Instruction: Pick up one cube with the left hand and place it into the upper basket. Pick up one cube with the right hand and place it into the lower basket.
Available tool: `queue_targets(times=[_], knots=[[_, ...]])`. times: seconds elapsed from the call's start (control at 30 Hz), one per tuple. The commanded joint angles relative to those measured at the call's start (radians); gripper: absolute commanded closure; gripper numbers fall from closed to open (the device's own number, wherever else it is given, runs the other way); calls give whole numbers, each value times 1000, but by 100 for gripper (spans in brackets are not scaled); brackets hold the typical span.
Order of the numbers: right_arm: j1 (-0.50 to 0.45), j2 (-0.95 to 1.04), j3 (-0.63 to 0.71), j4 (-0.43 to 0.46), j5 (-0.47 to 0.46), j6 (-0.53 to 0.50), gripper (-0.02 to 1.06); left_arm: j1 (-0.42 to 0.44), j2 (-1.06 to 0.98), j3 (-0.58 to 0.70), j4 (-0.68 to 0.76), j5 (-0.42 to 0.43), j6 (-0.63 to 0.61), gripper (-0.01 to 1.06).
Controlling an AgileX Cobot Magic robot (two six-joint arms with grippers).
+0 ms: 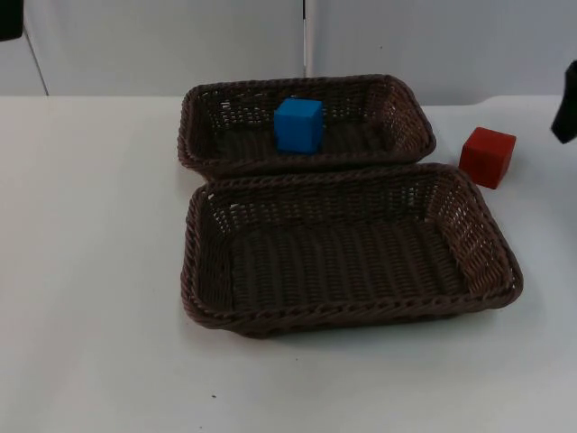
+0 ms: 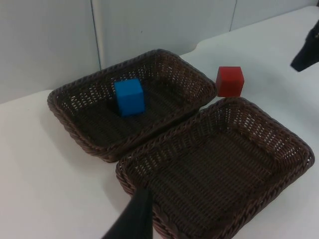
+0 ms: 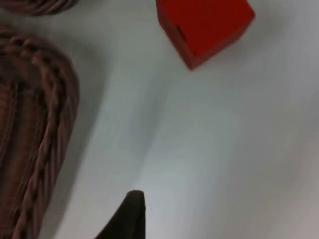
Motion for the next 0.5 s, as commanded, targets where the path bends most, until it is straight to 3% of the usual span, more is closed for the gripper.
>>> queue_targets(times=[0.0,0.3,0.47], knots=[[-5,46,-43,18,-27,-33,-1,2,-9,5,7,-1,-4,4],[11,195,-143,31,-119,-145,-1,2,-9,5,7,-1,-4,4],[32,268,-194,124,-134,-261,-1,2,-9,5,9,-1,-4,4]])
